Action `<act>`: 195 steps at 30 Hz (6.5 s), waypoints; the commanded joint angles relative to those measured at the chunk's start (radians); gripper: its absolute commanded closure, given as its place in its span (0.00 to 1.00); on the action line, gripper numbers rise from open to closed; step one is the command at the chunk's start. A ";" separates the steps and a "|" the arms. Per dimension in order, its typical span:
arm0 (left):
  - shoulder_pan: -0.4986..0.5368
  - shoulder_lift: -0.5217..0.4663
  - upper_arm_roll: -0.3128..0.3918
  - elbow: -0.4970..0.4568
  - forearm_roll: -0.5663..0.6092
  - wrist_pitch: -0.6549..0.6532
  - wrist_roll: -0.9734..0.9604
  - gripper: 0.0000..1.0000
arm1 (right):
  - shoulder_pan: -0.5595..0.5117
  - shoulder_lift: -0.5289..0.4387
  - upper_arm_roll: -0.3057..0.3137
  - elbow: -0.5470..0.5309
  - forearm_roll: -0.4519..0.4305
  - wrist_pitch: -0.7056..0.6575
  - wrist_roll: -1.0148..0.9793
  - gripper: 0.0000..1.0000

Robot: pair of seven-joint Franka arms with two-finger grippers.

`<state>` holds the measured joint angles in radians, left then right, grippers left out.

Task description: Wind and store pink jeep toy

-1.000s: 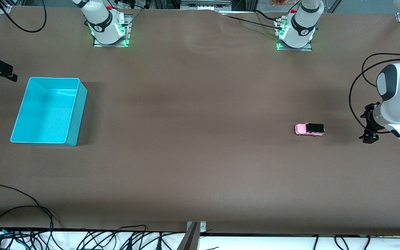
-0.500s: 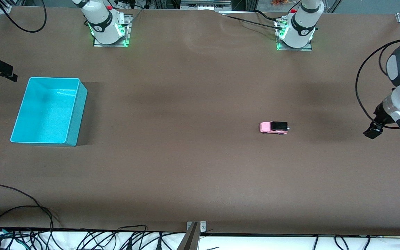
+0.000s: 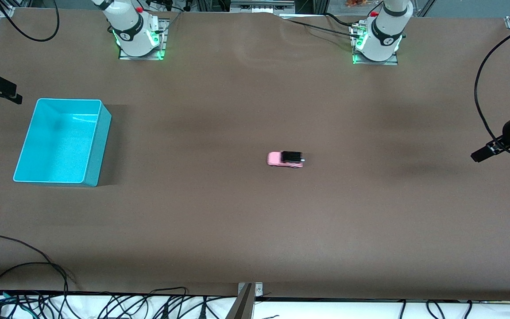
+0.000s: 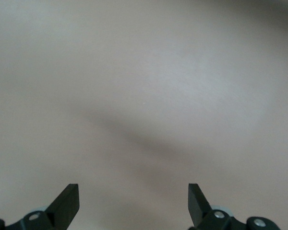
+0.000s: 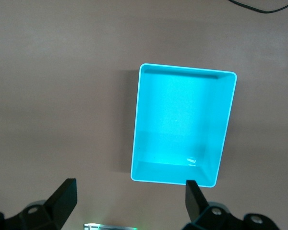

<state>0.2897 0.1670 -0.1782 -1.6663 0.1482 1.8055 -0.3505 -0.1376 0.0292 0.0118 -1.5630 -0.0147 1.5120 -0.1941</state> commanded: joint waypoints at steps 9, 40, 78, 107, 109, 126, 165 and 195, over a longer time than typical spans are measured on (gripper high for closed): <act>0.003 0.002 -0.014 0.155 -0.062 -0.169 0.375 0.00 | 0.001 0.000 0.002 0.012 -0.013 -0.012 0.002 0.00; 0.006 -0.041 -0.027 0.109 -0.133 -0.190 0.508 0.00 | 0.003 0.000 0.000 0.012 -0.011 -0.013 0.010 0.00; 0.008 -0.046 -0.029 0.105 -0.139 -0.193 0.499 0.00 | 0.095 -0.029 -0.023 -0.058 -0.033 0.030 0.015 0.00; 0.014 -0.049 -0.024 0.117 -0.139 -0.184 0.504 0.00 | 0.219 -0.080 -0.122 -0.276 0.007 0.224 0.018 0.00; 0.014 -0.049 -0.024 0.114 -0.139 -0.184 0.504 0.00 | 0.219 -0.081 -0.122 -0.282 0.007 0.234 0.018 0.00; 0.013 -0.034 -0.026 0.115 -0.137 -0.160 0.499 0.00 | 0.220 -0.094 -0.119 -0.480 0.009 0.438 0.016 0.00; 0.008 -0.017 -0.027 0.118 -0.137 -0.124 0.498 0.00 | 0.225 0.040 -0.055 -0.795 0.052 0.792 0.816 0.00; 0.013 -0.030 -0.049 0.149 -0.140 -0.149 0.496 0.00 | 0.222 0.241 -0.056 -0.790 0.058 1.116 1.505 0.00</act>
<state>0.2897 0.1450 -0.2273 -1.5360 0.0367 1.6782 0.1335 0.0835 0.2275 -0.0429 -2.3523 0.0277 2.5658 1.2263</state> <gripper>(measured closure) 0.000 0.000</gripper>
